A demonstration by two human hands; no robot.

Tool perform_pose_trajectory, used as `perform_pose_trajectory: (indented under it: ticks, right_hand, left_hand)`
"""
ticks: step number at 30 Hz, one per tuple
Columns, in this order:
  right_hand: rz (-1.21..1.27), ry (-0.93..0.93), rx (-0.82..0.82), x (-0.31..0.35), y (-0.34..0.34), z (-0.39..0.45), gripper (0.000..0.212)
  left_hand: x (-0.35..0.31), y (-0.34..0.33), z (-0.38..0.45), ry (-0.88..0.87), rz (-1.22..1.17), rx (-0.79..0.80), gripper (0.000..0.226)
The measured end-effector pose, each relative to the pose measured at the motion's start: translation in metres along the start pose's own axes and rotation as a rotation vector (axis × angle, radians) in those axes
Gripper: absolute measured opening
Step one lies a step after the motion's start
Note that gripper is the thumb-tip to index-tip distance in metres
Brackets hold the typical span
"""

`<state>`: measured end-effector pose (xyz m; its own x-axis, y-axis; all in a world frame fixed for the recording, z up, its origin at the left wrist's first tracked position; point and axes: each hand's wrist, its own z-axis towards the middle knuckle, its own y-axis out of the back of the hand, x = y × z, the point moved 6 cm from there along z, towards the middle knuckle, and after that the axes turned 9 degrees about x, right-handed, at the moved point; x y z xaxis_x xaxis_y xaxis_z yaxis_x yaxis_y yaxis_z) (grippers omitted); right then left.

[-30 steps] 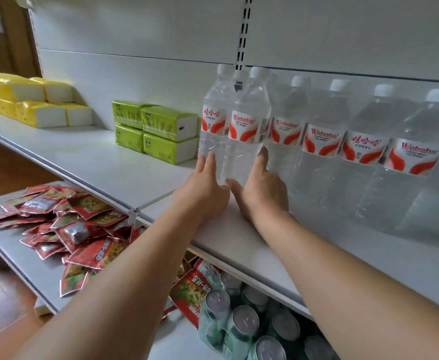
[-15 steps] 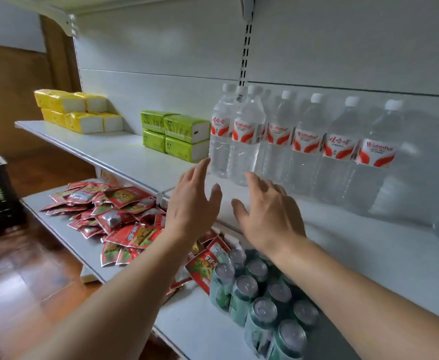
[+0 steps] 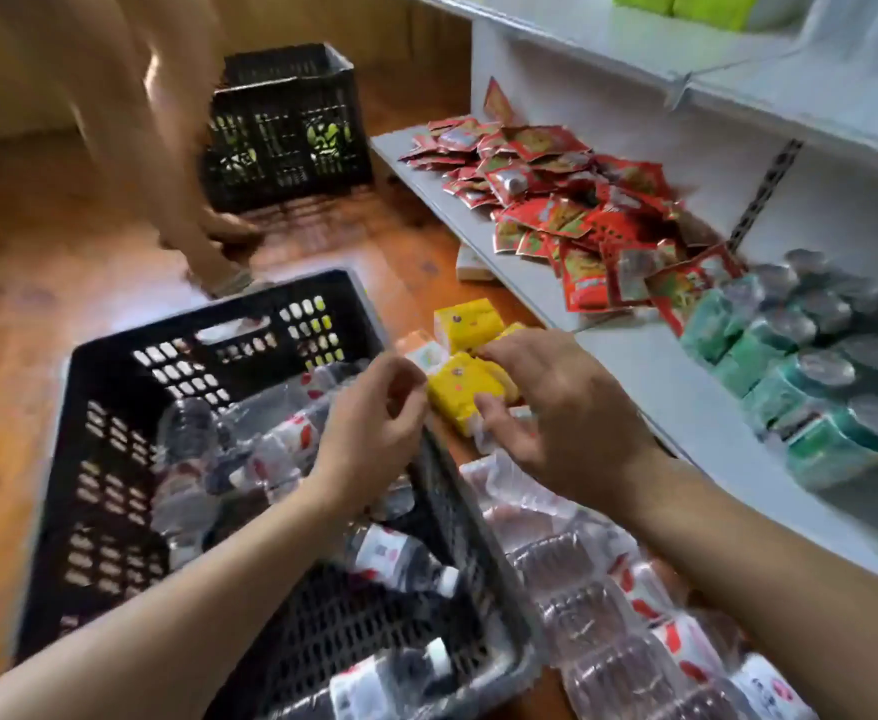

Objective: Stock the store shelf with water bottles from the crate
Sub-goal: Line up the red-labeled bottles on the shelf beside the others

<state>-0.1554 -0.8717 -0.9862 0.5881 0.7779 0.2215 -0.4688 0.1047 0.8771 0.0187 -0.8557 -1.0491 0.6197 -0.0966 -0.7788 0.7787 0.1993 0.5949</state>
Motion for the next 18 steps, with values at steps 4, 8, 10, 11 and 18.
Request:
perform_pose_trajectory:
  ticks: [4, 8, 10, 11, 18]
  right_hand:
    - [0.128, 0.155, 0.331, 0.068, -0.066, -0.005, 0.026]
    - [-0.011, 0.166, 0.932, 0.107, -0.142, -0.018, 0.026]
    - [-0.018, 0.174, 1.126, 0.119, -0.168, -0.029, 0.029]
    - [-0.015, 0.163, 1.217, 0.122, -0.181, -0.036, 0.029]
    - [-0.101, -0.042, 1.785, 0.117, -0.253, -0.080, 0.047]
  left_hand:
    - [0.074, 0.007, -0.069, 0.211, 0.189, 0.421, 0.011]
    - [0.123, -0.022, -0.135, 0.307, 0.457, 1.018, 0.022]
    - [0.139, -0.039, -0.160, 0.400, 0.451, 1.207, 0.033]
    - [0.145, -0.046, -0.168, 0.452, 0.430, 1.263, 0.037]
    - [0.185, -0.064, -0.189, 0.529, 0.348, 1.434, 0.040]
